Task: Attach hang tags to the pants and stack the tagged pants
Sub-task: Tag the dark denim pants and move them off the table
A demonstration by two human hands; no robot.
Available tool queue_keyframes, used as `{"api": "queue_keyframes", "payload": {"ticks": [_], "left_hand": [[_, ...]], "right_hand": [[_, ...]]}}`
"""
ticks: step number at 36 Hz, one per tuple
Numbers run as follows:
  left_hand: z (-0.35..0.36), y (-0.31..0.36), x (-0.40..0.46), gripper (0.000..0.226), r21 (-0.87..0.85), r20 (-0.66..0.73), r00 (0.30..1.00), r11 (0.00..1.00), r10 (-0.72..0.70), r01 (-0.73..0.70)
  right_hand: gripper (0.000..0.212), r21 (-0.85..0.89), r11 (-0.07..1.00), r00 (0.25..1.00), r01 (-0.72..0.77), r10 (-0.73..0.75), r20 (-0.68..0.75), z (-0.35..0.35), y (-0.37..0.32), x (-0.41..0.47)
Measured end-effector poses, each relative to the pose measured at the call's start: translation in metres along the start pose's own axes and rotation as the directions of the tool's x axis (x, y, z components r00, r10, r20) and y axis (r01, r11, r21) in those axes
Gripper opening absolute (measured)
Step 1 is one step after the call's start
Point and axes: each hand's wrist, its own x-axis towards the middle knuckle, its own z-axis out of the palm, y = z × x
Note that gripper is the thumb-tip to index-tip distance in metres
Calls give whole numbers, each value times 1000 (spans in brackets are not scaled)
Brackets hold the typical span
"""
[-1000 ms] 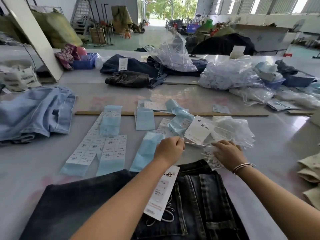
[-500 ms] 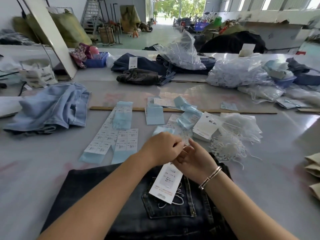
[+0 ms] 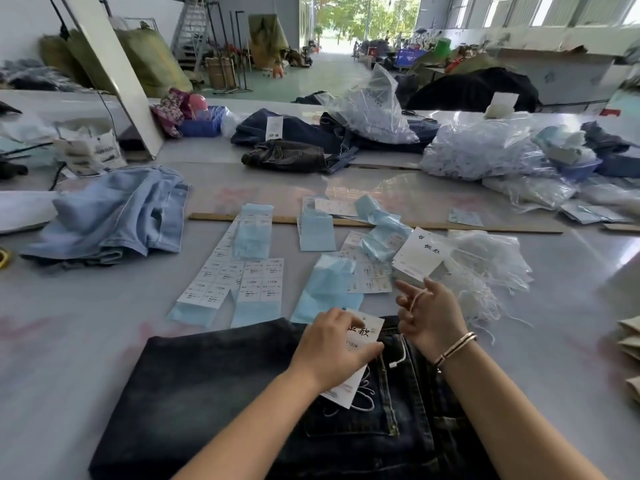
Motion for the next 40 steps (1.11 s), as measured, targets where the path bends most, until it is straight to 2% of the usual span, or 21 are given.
{"api": "queue_keyframes", "payload": {"ticks": [3,5,8,9,10,11,13,16,18,21,24,27,32,40], "left_hand": [[15,6,6,65,68,-63,993,992,-102,107],[24,11,11,71,132,-71,984,976,-163,171],[28,15,16,68,178,-106,967,953,-231,247],[28,15,17,60,166,-125,964,953,-233,252],[26,15,17,49,126,-142,963,960,-230,248],[25,14,17,39,54,-159,960,969,-229,240],[20,9,13,27,-143,-200,950,967,-239,213],[13,5,4,30,-398,-287,933,913,-219,92],[10,4,-1,32,-537,-304,924,843,-233,37],[4,6,-5,32,-687,-303,907,727,-291,4],[-3,7,-6,27,-727,-307,900,686,-310,-12],[-9,10,-7,23,-751,-302,908,659,-291,-39],[-12,14,-9,27,-735,-322,913,674,-250,-75],[-13,14,-12,26,-742,-320,927,660,-196,-116]], "right_hand": [[37,-267,963,997,35,-52,-56,-2,7,0],[31,-481,871,989,102,-142,-46,-4,10,-1],[31,-765,614,964,195,-263,35,-7,10,-3],[33,-831,513,956,214,-286,70,-7,10,-4],[34,-860,455,952,229,-290,100,-7,10,-6],[32,-857,458,955,237,-271,119,-7,9,-7],[25,-793,564,970,229,-197,139,-7,10,-8],[22,-634,746,979,203,-133,157,-3,12,-11],[27,-605,769,977,206,-125,173,1,15,-13],[30,-637,722,962,270,-175,210,9,20,-16],[34,-733,554,917,395,-287,277,15,20,-22],[37,-749,485,892,451,-278,357,23,19,-29],[34,-776,448,896,443,-220,385,29,20,-33],[37,-749,521,912,410,-261,318,27,21,-33]]}}
